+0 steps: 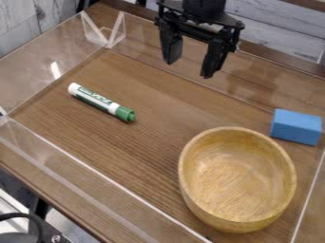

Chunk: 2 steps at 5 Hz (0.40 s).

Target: Put the green marker in the brown bowl

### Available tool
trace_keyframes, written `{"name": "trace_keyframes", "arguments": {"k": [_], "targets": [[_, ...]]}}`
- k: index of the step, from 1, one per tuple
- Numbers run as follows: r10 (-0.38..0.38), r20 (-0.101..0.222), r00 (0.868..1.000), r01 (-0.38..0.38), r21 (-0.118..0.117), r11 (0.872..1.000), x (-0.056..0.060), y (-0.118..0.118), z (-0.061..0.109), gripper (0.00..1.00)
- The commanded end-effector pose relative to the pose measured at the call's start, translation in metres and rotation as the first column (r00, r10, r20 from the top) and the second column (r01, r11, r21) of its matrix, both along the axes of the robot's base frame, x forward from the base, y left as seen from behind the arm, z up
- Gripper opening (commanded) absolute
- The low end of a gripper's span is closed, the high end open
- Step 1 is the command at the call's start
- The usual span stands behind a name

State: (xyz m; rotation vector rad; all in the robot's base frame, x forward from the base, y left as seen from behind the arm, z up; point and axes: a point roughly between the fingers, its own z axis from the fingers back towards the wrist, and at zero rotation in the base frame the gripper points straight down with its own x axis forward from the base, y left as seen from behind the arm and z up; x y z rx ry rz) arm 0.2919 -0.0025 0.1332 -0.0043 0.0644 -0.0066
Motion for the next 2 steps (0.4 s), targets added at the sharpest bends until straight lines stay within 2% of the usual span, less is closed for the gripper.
{"name": "trace_keyframes", "arguments": {"k": [1,2], "targets": [[0.041,-0.014,0.999,-0.041,-0.002,0.999,-0.002,0.005,-0.006,1.00],[0.174,0.001,0.985,-0.174,-0.019,0.985,-0.008,0.023,-0.011,1.00]]}}
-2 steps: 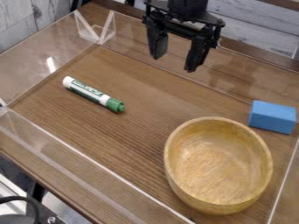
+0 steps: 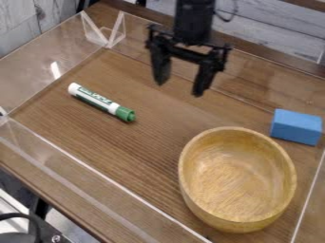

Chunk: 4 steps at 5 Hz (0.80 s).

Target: Put the green marker in the brown bowl

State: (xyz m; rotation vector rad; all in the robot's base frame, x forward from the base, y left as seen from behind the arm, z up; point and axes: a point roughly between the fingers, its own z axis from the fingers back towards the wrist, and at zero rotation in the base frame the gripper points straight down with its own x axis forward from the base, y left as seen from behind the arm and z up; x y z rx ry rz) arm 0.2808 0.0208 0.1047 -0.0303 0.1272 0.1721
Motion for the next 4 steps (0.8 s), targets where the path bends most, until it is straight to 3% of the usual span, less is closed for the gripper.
{"name": "trace_keyframes", "arguments": {"k": [1,2,3,4], "targets": [[0.155,0.104,0.982,-0.154,-0.011,0.988,-0.006,0.028,0.016,1.00],[0.299,0.132,0.945,-0.296,-0.041,0.954,-0.016,0.054,0.013,1.00],[0.450,0.138,0.882,-0.444,-0.073,0.893,-0.018,0.066,0.008,1.00],[0.532,0.136,0.836,-0.526,-0.080,0.847,-0.018,0.070,-0.001,1.00]]}}
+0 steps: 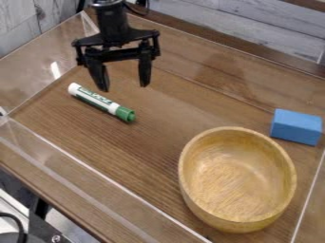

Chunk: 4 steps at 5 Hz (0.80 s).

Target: Put the green marker in the brown bowl

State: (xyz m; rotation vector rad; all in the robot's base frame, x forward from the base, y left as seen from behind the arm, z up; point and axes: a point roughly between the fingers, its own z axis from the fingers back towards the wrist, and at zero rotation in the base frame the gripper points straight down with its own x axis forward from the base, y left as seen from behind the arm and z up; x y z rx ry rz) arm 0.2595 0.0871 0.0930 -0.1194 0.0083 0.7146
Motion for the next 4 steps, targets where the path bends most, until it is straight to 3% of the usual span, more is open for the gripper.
{"name": "trace_keyframes", "arguments": {"k": [1,2,3,4], "targets": [[0.112,0.045,0.993,-0.113,0.006,0.994,0.004,0.008,0.001,1.00],[0.203,0.050,0.978,-0.204,-0.001,0.979,0.005,0.012,-0.010,1.00],[0.298,0.051,0.953,-0.298,-0.014,0.954,0.005,0.016,-0.020,1.00],[0.350,0.054,0.935,-0.350,-0.017,0.937,0.004,0.021,-0.029,1.00]]}}
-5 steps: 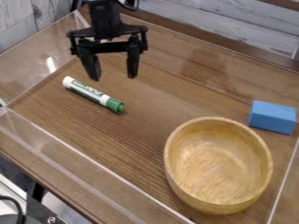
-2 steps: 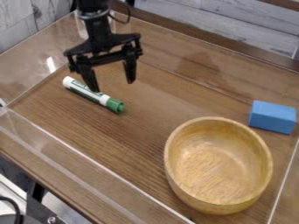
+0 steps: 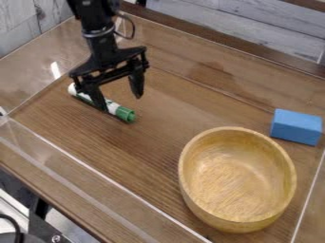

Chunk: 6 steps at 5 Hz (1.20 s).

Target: Put the green marker in the brown bowl

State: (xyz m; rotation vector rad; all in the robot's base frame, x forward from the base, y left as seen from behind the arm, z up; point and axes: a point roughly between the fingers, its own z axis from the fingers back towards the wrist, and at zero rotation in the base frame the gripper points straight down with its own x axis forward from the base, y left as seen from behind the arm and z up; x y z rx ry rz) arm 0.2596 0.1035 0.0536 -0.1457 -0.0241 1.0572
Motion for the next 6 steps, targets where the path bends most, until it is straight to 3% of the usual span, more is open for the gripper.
{"name": "trace_keyframes", "arguments": {"k": [1,3,5,6], "targets": [[0.055,0.041,0.998,-0.056,0.021,0.998,0.003,0.008,0.002,1.00],[0.085,0.051,0.995,-0.087,0.052,0.995,0.003,0.013,-0.011,1.00],[0.075,0.060,0.995,-0.081,0.100,0.992,0.006,0.017,-0.019,1.00],[0.070,0.061,0.996,-0.077,0.120,0.990,0.008,0.017,-0.021,0.00]]}}
